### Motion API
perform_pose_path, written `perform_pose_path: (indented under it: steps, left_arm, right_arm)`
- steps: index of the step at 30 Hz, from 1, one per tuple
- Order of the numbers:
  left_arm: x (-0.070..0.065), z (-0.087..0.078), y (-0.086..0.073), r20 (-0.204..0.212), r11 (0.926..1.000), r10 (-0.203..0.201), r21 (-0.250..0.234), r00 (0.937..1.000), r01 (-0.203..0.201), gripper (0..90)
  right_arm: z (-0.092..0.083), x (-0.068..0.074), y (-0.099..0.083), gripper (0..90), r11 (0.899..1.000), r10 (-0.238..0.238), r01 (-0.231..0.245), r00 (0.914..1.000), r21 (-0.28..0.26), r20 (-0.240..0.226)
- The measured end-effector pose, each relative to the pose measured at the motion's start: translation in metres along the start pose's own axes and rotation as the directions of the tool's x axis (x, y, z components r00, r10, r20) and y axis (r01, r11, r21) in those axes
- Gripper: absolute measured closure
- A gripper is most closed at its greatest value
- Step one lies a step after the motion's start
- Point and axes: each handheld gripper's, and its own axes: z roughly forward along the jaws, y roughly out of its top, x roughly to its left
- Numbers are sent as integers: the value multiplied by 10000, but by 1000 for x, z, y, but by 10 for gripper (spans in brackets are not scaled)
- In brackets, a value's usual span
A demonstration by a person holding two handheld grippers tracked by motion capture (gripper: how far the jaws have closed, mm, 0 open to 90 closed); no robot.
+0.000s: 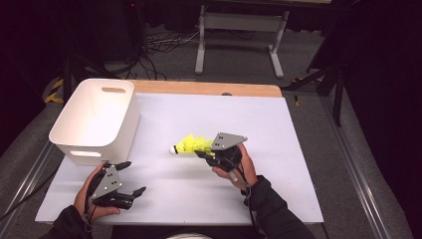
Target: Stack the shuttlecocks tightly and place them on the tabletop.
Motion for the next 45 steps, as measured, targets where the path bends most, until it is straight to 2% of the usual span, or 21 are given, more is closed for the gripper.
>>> perform_pose_path:
  steps: [5,14,19,26,28,30,37,45]
  left_arm:
    - [1,8,7,115,10000,42,18,9999,-43,97]
    - [3,28,20,690,9999,-30,-101,9976,37,100]
    - [4,35,24,766,9999,-54,-103,9970,62,105]
    - [0,46,32,1043,9999,-114,27,9945,112,133]
    - [-1,48,34,1130,9999,-140,-77,9935,149,133]
    - [-2,49,36,1128,9999,-96,-101,9936,108,132]
    - [-3,51,38,1085,9999,-1,-143,9941,17,126]
    - [-3,54,40,1212,9997,32,-235,9926,-4,125]
  right_arm:
    - [-1,4,1,821,9997,-215,217,9997,134,-147]
    - [3,12,5,820,9968,-634,656,9968,446,-492]
    - [6,19,6,819,9937,-887,930,9937,626,-684]
    - [8,22,7,817,9904,-1049,1125,9900,803,-940]
    - [7,24,8,816,9887,-1124,1215,9885,883,-1008]
    - [8,25,9,816,9869,-1246,1341,9868,902,-1038]
    - [13,27,7,816,9846,-1242,1377,9845,1079,-1235]
    - [17,31,10,816,9831,-1361,1500,9822,1047,-1294]
